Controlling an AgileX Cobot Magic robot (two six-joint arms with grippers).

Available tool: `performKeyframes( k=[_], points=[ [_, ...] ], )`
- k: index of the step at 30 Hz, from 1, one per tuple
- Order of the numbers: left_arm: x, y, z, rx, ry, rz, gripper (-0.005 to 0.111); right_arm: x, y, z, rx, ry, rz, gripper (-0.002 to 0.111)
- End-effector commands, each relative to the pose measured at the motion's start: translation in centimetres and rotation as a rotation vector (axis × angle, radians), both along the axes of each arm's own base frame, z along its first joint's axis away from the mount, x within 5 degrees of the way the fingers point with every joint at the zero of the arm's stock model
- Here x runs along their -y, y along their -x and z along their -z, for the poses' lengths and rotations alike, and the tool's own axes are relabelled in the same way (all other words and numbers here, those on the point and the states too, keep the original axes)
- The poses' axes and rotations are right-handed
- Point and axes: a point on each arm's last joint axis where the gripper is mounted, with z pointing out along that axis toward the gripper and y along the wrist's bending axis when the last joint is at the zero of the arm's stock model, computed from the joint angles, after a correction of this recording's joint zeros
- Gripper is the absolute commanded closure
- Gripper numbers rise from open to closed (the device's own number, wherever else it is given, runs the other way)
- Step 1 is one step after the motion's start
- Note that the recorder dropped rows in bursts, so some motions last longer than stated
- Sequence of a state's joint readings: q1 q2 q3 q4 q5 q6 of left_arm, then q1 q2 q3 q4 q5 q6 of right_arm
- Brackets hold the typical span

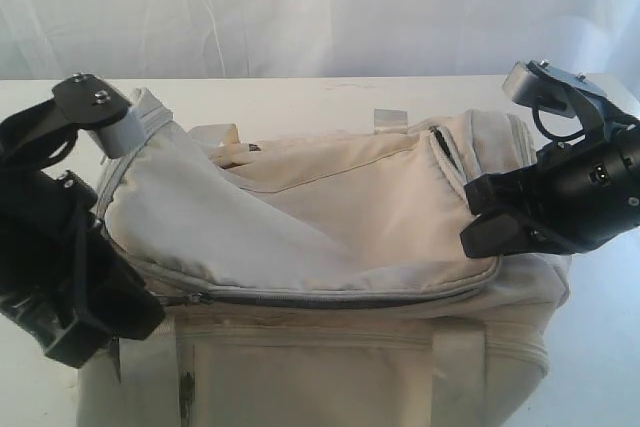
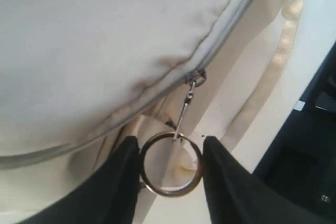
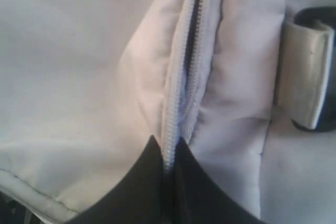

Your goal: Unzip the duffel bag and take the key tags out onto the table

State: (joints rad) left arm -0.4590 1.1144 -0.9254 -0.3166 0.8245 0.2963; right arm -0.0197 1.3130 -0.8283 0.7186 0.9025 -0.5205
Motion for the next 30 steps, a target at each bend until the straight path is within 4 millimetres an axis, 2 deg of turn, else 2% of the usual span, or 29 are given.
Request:
performKeyframes(
  k=[1, 12, 23, 26, 30],
  points=[
    [-1.7, 0.5, -0.5, 0.016, -0.038, -0.046, 0.107, 0.0, 0.0, 0.1, 0.009, 0.013, -0.015, 0.108],
    [-4.8, 0.9, -1.5, 0.084, -0.103, -0.165, 0.107, 0.1, 0.0, 0.1, 0.015, 0.028, -0.015, 0.108],
    [-5.5, 0.8, -1.4, 0.084, -0.139, -0.187, 0.107, 0.1, -0.3, -0.1, 0.043, 0.018, 0.003, 0.108],
    [-5.4, 0.8, -1.4, 0.081, -0.133, -0.187, 0.107, 0.2, 0.1, -1.7, 0.135, 0.05, -0.022, 0.106],
    [-5.4, 0.8, -1.4, 0.084, -0.132, -0.188, 0.107, 0.5, 0.5, -4.1, 0.23, 0.103, -0.04, 0.089]
  ],
)
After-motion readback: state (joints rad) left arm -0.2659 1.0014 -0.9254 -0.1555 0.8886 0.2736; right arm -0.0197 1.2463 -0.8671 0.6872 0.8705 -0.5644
